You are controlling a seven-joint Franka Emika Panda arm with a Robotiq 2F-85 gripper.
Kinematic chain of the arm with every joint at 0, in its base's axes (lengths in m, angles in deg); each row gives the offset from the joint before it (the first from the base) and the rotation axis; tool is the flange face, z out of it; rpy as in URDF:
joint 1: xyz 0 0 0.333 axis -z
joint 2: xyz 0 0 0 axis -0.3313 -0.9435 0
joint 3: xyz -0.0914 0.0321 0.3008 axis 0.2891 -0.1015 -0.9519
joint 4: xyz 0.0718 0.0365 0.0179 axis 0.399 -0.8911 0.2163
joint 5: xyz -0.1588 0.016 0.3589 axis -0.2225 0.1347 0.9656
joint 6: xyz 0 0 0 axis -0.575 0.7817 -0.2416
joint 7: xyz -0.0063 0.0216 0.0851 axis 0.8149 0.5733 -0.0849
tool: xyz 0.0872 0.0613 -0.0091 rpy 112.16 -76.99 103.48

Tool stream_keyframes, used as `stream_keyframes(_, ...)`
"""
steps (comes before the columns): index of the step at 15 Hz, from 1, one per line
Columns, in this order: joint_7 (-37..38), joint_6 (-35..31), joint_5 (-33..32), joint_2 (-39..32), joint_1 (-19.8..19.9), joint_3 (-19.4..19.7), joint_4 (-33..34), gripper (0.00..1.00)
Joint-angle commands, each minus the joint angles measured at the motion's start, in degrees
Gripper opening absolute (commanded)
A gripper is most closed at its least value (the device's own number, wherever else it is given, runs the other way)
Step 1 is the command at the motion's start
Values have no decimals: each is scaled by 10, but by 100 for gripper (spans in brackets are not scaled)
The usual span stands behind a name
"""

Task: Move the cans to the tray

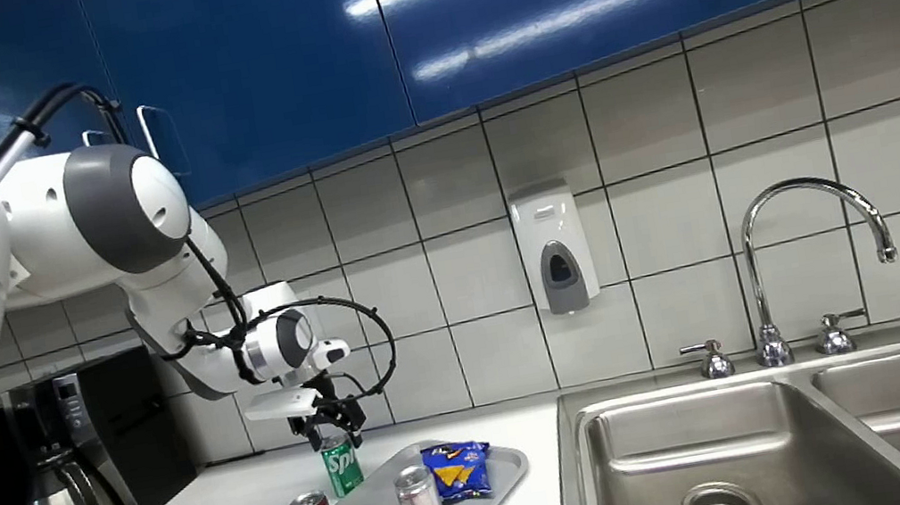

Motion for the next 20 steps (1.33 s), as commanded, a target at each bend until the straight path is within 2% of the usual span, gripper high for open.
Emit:
stream_keyframes(1, -13, 36, 5, -8, -6, 6, 21, 100)
stream_keyframes(20, -13, 64, 3, -22, -6, 8, 29, 100)
